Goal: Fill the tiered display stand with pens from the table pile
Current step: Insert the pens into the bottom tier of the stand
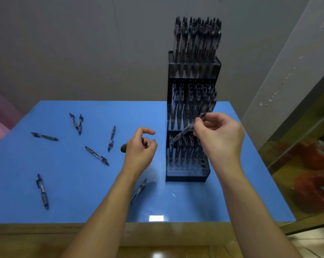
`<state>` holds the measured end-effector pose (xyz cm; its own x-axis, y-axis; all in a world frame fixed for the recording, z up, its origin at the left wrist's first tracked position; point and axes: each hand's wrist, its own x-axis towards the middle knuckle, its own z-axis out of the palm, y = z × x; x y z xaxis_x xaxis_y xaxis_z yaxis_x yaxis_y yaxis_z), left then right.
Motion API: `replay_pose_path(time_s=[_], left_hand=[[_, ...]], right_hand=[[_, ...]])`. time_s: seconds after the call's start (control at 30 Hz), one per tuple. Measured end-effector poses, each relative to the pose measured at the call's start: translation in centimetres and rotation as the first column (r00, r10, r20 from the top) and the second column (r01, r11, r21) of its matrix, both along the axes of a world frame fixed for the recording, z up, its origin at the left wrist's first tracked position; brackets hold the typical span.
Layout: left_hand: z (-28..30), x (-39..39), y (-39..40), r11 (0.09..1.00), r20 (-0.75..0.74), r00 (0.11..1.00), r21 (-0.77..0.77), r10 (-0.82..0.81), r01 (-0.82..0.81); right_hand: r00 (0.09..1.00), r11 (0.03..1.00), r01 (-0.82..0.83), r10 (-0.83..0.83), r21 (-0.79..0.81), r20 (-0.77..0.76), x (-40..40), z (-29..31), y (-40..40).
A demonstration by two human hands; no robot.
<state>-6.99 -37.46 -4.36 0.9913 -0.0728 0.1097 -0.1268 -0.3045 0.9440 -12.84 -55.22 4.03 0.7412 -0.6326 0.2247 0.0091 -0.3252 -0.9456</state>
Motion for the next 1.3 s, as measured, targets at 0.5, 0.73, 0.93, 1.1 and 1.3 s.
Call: replay_pose_path(time_s=[0.5, 0.73, 0.93, 1.1, 1.3], left_hand=[[1.2, 0.1, 0.1, 0.997, 0.1, 0.992, -0.015, -0.071, 0.073], [1.4, 0.0, 0.1, 0.994, 0.119, 0.987, -0.013, -0.107, 0.11], [1.8, 0.0, 0.4, 0.99, 0.133, 0.981, -0.02, -0.139, 0.143], [2.3, -0.4, 1.0, 0.974, 0.153, 0.964, -0.024, -0.22, 0.226], [2.8, -0.4, 1.1, 0.936, 0.155, 0.929, -0.053, -0.336, 0.347]], right_hand=[[0.954, 0.964, -0.148, 0.08, -0.222, -0.29, 0.5, -4.6, 2.4], [0.895, 0.921, -0.279, 0.147, -0.272, -0.422, 1.3, -5.1, 3.3], [0.851, 0.901, -0.305, 0.112, -0.309, -0.513, 1.3, -6.2, 3.6], [0.782, 0.842, -0.4, 0.107, -0.362, -0.614, 1.2, -5.8, 3.7], [0.895, 0.829, -0.387, 0.231, -0.404, -0.383, 0.2, -2.8, 3.5]])
